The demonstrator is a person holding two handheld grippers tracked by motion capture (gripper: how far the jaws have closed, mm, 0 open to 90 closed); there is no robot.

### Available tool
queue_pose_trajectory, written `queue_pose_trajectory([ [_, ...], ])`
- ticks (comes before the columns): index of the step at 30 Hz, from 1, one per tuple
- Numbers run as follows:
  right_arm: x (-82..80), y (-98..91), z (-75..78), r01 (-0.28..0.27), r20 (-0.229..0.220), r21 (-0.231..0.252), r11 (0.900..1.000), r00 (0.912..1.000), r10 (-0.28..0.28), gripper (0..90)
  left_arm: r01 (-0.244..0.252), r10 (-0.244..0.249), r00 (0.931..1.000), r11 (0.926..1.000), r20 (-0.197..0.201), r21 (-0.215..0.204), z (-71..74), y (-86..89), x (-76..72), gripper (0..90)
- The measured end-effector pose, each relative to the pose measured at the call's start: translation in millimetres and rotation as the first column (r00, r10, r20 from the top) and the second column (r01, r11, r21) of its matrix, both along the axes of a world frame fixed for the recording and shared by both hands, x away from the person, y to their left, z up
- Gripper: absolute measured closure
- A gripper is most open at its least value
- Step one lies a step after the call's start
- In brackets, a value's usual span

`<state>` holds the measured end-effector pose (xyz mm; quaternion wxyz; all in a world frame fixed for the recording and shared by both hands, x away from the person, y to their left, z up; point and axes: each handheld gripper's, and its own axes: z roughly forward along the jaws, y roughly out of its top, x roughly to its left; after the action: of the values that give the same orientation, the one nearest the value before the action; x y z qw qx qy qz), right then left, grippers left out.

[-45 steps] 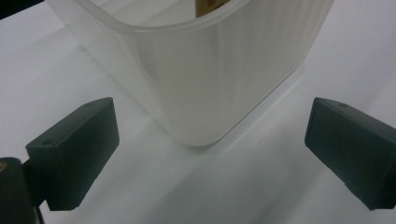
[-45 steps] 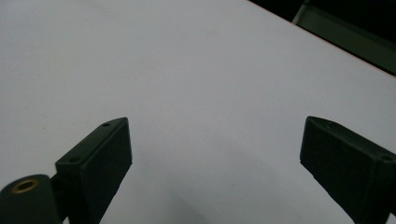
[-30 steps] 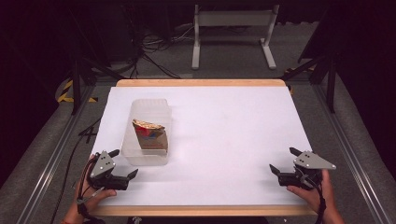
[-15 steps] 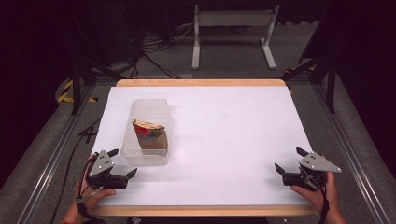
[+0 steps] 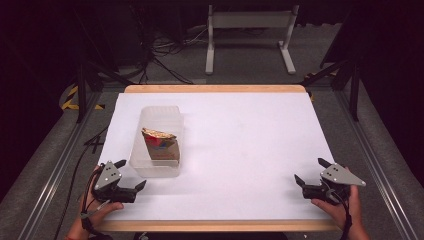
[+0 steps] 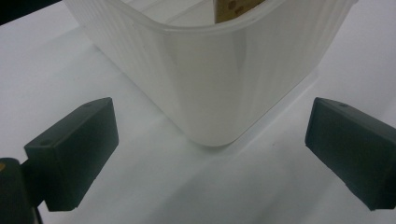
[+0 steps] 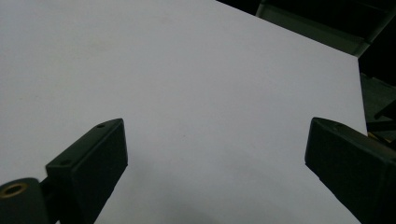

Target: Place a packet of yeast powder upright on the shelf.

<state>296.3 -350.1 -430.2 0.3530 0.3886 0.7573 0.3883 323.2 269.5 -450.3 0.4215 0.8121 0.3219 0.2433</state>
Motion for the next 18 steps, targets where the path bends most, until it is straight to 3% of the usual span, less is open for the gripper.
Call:
queue_pose_trajectory([
  [18,-0.5,0.0,-0.9,0.001,-0.002,-0.003,1.0,1.0,-0.001,6.5,0.003,-0.003,1.0,1.0,-0.005,0.008,-0.1,-2.5,2.4,3.5],
])
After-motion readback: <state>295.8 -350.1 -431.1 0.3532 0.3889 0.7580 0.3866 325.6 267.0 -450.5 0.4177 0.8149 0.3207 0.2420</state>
